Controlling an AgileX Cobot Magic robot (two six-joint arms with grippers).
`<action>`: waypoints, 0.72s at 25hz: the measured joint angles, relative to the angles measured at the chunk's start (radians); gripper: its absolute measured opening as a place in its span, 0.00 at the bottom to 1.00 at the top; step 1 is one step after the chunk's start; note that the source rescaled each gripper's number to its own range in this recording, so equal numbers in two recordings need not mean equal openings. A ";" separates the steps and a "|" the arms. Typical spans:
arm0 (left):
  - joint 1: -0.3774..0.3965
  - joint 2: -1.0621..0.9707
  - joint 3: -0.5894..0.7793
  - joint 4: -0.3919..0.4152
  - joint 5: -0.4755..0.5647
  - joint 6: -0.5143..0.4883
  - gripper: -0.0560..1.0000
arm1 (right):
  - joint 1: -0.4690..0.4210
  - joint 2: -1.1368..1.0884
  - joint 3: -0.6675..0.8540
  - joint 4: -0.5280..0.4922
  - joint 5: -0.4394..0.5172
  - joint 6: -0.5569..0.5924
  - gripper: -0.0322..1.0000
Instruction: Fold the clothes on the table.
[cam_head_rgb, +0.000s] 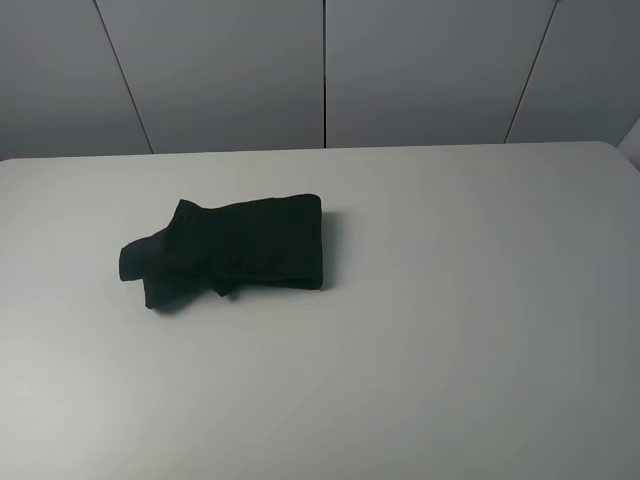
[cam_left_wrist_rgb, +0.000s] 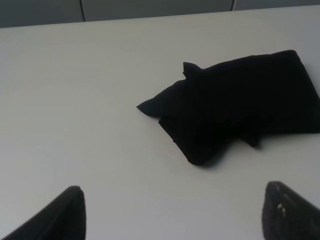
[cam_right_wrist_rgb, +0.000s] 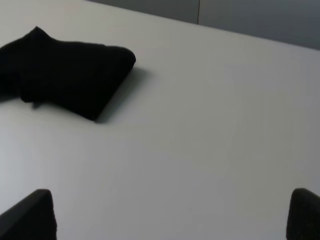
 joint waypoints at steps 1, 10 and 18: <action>0.000 -0.020 0.002 0.000 0.004 0.000 0.93 | 0.000 -0.017 0.010 0.005 0.000 0.000 0.99; 0.000 -0.115 0.031 0.010 0.059 -0.002 0.93 | 0.000 -0.028 0.073 0.020 -0.041 -0.002 0.99; 0.000 -0.117 0.031 0.021 0.060 -0.004 0.93 | 0.000 -0.033 0.076 0.016 -0.055 0.000 0.99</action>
